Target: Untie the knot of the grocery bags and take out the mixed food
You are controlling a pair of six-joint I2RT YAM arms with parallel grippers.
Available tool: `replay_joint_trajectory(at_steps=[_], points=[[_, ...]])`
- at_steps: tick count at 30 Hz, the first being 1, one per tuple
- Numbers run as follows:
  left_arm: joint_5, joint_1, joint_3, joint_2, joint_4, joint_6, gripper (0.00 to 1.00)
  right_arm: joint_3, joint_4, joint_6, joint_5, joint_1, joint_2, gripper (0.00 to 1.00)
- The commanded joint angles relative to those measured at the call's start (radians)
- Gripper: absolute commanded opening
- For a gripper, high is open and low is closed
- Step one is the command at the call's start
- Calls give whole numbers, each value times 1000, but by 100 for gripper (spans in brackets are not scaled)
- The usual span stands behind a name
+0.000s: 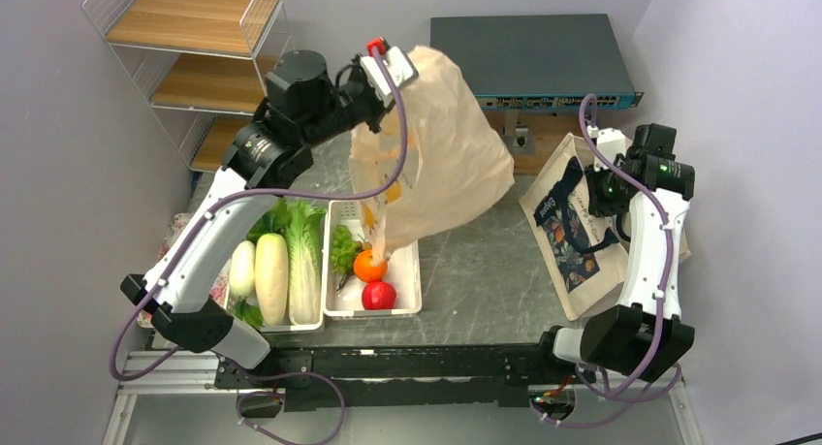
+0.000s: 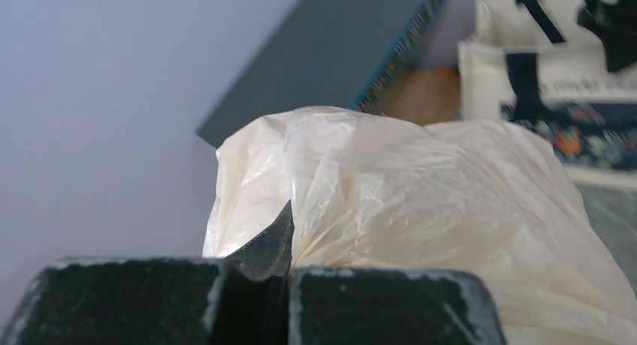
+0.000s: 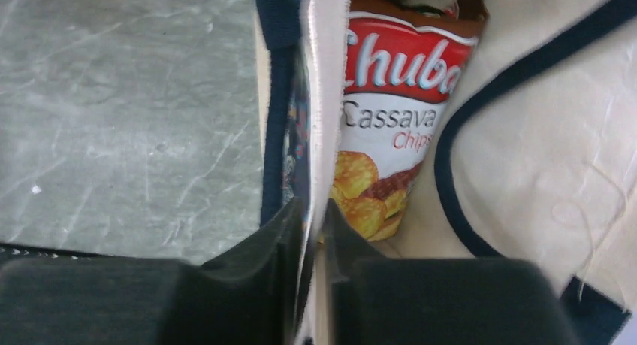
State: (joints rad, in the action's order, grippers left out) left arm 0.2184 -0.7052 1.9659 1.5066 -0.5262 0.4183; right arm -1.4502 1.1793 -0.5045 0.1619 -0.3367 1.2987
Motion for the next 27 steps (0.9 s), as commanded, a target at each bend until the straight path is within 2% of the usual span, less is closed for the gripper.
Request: replay_joint_trajectory(at_steps=[1,6,11,17,23,27], points=[[-157,7,112,-30,203,-34,0,-26,55,-75,202,11,-43,0],[-181,9,124,-18,460,23,0,-30,121,-141,379,56,-98,0],[-199,9,225,59,614,38,0,-25,188,-169,479,153,-144,0],[-196,7,365,175,735,33,0,12,160,-81,535,383,-202,0],[-171,7,402,215,820,-25,0,11,182,-112,638,464,-185,0],[-104,-3,409,241,900,-109,0,52,199,-176,642,554,-180,0]])
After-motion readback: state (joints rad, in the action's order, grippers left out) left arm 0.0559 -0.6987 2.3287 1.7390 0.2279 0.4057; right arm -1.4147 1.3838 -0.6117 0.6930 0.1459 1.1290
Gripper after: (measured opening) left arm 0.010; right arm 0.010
